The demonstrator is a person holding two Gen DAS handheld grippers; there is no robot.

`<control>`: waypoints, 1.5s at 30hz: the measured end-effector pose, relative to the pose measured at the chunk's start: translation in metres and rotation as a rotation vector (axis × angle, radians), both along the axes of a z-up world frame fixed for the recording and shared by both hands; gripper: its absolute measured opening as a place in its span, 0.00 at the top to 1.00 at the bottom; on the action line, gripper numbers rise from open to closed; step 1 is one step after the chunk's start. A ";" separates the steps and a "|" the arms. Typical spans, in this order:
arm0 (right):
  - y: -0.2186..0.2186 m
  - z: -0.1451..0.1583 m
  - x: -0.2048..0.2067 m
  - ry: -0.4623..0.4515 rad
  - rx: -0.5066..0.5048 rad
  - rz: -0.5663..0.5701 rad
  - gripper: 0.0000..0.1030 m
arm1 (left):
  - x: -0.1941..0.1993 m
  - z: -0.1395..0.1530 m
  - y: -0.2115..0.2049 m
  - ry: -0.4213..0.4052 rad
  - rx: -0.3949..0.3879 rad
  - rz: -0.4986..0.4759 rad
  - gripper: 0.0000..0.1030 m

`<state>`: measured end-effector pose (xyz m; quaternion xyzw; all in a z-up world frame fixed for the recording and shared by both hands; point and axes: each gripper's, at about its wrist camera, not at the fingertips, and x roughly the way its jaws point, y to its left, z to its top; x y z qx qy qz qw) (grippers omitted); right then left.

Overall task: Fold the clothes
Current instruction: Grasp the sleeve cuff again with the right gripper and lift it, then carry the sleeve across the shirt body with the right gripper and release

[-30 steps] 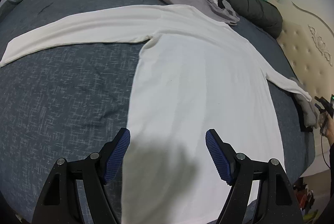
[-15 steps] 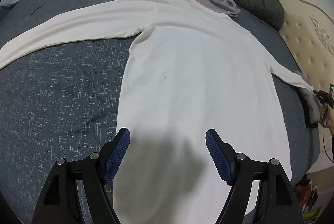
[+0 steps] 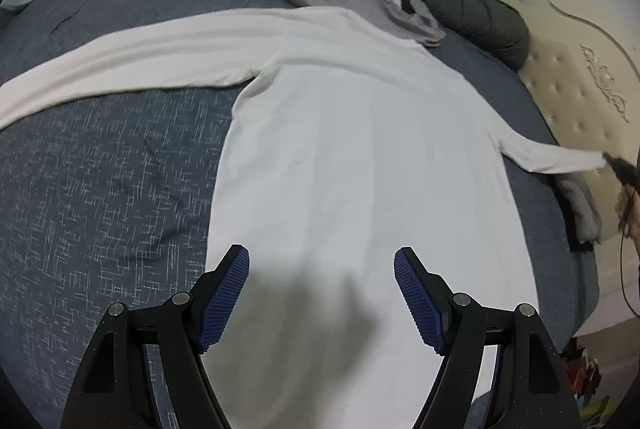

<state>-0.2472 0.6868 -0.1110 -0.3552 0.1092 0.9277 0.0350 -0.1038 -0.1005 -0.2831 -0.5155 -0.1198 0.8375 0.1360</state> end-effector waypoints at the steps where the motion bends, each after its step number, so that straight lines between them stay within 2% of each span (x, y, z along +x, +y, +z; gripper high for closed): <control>1: -0.012 0.011 -0.002 0.015 0.009 0.021 0.93 | 0.001 0.003 0.000 0.005 0.004 -0.003 0.24; 6: -0.089 0.063 -0.008 0.092 0.001 0.167 0.93 | 0.008 0.016 0.000 0.030 0.015 -0.020 0.24; 10: -0.176 0.088 -0.009 0.121 -0.006 0.329 0.93 | 0.015 0.025 0.003 0.042 0.032 -0.040 0.24; 15: -0.274 0.099 0.001 0.131 -0.046 0.497 0.93 | 0.025 0.040 -0.001 0.068 0.066 -0.049 0.24; 18: -0.338 0.095 0.011 0.119 -0.063 0.613 0.93 | 0.033 0.044 -0.009 0.076 0.072 -0.043 0.24; 20: -0.379 0.085 0.019 0.101 -0.081 0.684 0.93 | 0.038 0.046 -0.017 0.080 0.075 -0.035 0.24; 24: -0.447 0.039 0.030 0.022 -0.132 0.777 0.93 | 0.048 0.050 -0.031 0.087 0.081 -0.018 0.24; 27: -0.496 -0.012 0.039 -0.062 -0.155 0.829 0.93 | 0.055 0.053 -0.042 0.093 0.086 -0.006 0.23; 30: -0.525 -0.057 0.050 -0.142 -0.135 0.855 0.93 | 0.063 0.056 -0.053 0.098 0.090 0.007 0.23; 38: -0.561 -0.128 0.065 -0.268 -0.149 0.852 0.93 | 0.071 0.055 -0.070 0.101 0.069 0.016 0.23; 41: -0.575 -0.154 0.071 -0.314 -0.154 0.851 0.89 | 0.069 0.050 -0.070 0.091 0.073 0.019 0.22; 42: -0.573 -0.156 0.072 -0.324 -0.162 0.844 0.87 | 0.068 0.049 -0.069 0.088 0.074 0.018 0.22; 43: -0.567 -0.155 0.073 -0.316 -0.180 0.835 0.77 | 0.067 0.047 -0.068 0.085 0.075 0.016 0.22; 44: -0.562 -0.154 0.074 -0.309 -0.198 0.826 0.55 | 0.066 0.046 -0.066 0.084 0.076 0.014 0.22; 45: -0.556 -0.153 0.075 -0.301 -0.216 0.816 0.46 | 0.065 0.045 -0.065 0.082 0.077 0.011 0.22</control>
